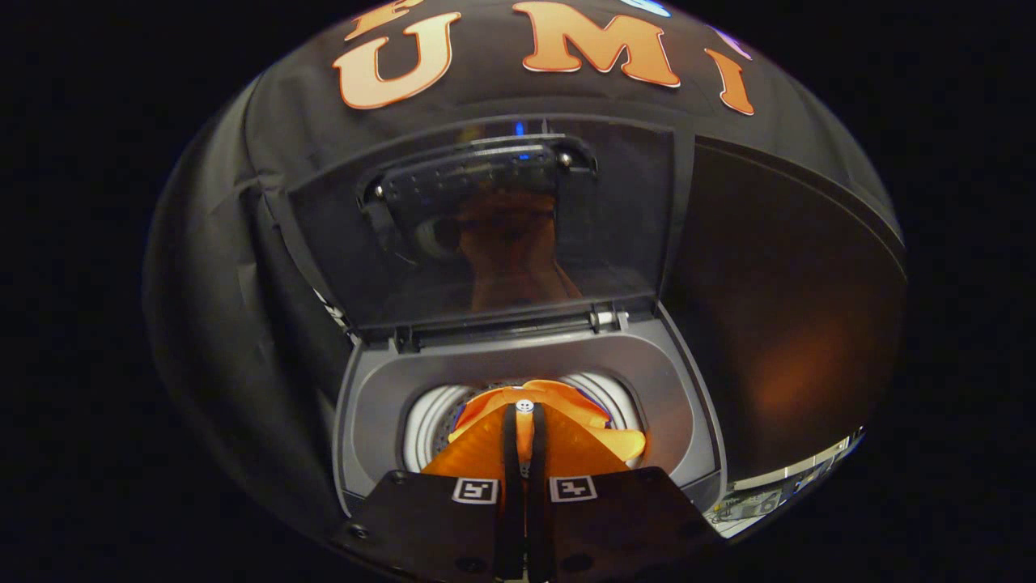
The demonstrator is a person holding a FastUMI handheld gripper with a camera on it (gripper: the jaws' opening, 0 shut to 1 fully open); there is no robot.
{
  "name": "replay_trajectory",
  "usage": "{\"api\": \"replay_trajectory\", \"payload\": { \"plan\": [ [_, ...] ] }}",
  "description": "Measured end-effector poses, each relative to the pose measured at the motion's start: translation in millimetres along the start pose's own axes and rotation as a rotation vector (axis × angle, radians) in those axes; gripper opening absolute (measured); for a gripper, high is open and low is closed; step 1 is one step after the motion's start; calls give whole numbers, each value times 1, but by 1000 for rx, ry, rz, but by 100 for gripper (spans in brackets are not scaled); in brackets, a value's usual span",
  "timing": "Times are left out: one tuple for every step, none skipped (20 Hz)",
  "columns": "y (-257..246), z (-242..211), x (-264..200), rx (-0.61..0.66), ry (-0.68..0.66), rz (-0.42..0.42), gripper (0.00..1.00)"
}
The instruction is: Put the clothes into the washing machine and then close the washing machine lid.
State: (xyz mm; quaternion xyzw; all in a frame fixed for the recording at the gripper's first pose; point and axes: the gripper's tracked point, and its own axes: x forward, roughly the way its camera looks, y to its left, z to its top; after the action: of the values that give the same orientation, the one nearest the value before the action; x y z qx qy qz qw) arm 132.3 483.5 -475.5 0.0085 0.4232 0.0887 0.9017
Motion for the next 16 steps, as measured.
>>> {"api": "replay_trajectory", "payload": {
  "plan": [
    [1,-9,4,7,17,5,13],
    [3,-11,3,18,20,13,17],
    [2,-8,5,24,10,12,21],
    [-1,-5,4,23,4,2,22],
    [-2,-5,2,20,7,-3,25],
    [-2,-5,2,15,15,0,37],
    [-1,-5,2,8,23,0,48],
    [1,-6,2,2,30,10,60],
    [1,-7,2,-5,36,12,71],
    [1,-9,1,-12,41,13,83],
    [2,-10,-1,-18,45,16,86],
    [3,-11,-2,-23,47,21,90],
    [5,-12,-5,-31,50,26,93],
    [7,-11,-8,-37,47,32,95],
    [9,-9,-13,-42,36,36,97],
    [12,-3,-19,-46,18,42,97]
  ]
}}
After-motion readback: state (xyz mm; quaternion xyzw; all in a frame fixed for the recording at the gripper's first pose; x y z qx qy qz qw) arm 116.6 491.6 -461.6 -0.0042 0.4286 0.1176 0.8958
